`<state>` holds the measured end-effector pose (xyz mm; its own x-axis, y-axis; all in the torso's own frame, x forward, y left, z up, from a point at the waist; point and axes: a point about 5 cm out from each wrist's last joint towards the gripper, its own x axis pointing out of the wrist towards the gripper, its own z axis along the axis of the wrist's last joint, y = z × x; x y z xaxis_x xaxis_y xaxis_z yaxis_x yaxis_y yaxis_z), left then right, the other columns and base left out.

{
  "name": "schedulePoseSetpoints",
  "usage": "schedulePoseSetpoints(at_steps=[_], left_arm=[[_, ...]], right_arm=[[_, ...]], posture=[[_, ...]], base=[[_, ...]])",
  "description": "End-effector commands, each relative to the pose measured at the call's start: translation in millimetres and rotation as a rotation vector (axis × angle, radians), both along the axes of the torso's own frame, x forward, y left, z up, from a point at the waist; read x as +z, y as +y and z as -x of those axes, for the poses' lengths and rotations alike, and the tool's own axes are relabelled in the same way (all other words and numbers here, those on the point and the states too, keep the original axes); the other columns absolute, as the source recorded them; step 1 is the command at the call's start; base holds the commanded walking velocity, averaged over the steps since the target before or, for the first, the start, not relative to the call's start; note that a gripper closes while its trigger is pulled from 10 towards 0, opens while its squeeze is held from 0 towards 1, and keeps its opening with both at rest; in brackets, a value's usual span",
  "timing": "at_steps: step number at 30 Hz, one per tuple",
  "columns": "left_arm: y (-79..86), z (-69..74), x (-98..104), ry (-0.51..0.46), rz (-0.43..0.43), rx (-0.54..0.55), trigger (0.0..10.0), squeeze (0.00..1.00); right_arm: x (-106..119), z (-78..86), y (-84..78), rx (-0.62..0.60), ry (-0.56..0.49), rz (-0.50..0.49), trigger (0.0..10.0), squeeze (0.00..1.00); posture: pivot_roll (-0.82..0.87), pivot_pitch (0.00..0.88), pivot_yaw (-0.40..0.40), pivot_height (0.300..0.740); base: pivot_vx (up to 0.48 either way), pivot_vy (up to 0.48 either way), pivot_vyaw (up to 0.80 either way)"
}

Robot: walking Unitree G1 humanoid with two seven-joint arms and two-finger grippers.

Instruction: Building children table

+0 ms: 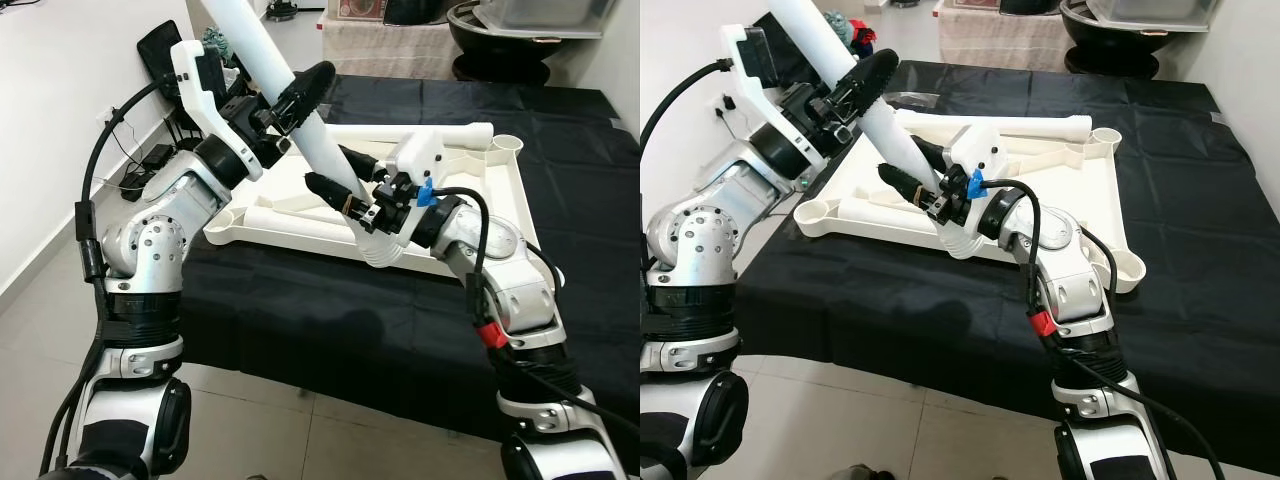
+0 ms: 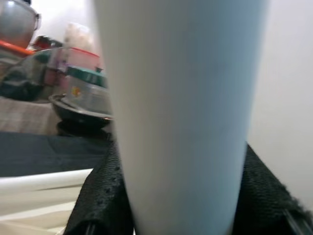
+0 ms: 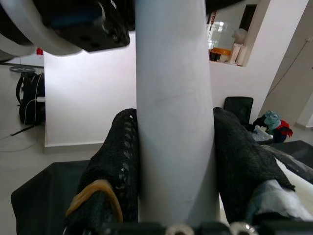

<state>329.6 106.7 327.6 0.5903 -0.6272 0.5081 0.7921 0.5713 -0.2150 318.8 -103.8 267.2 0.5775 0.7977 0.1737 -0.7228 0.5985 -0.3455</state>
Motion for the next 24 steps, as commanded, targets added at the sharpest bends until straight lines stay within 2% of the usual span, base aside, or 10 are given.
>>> schedulePoseSetpoints(at_steps=[1, 10, 11, 16, 22, 24], left_arm=[[3.0, -0.3, -3.8, -0.012, -0.067, 0.058, 0.0, 0.00], [0.1, 3.9, 4.1, -0.054, -0.096, 0.044, 0.0, 0.00], [-0.8, 5.0, 4.5, -0.060, -0.107, 0.027, 0.0, 0.00], [-3.6, 8.7, 3.1, -0.073, -0.142, -0.017, 0.0, 0.00], [-8.6, 13.7, -0.8, -0.081, -0.174, -0.061, 0.0, 0.00], [-11.7, 14.7, -3.0, -0.078, -0.183, -0.076, 0.0, 0.00]], right_arm=[[7.6, 6.8, 4.1, 0.033, -0.043, -0.005, 10.0, 0.00], [2.0, 0.3, 4.1, -0.023, -0.032, 0.036, 10.0, 0.00], [0.2, -2.1, 2.7, -0.033, -0.007, 0.027, 10.0, 1.00], [-5.3, -1.7, 4.9, 0.000, 0.040, 0.024, 10.0, 1.00], [-17.8, 0.6, 14.9, 0.017, 0.070, 0.063, 10.0, 1.00], [-26.8, -0.2, 23.3, 0.007, 0.103, 0.087, 10.0, 1.00]], posture=[[-0.09, 0.046, 0.053, 0.740], [-0.08, 0.043, 0.049, 0.740], [-0.08, 0.042, 0.048, 0.740], [-0.07, 0.038, 0.045, 0.740], [-0.07, 0.037, 0.045, 0.740], [-0.06, 0.032, 0.044, 0.740]], base=[[0.000, 0.000, 0.00], [0.000, 0.000, 0.00], [0.000, 0.000, 0.00], [0.000, 0.000, 0.00], [0.000, 0.000, 0.00], [0.000, 0.000, 0.00]])
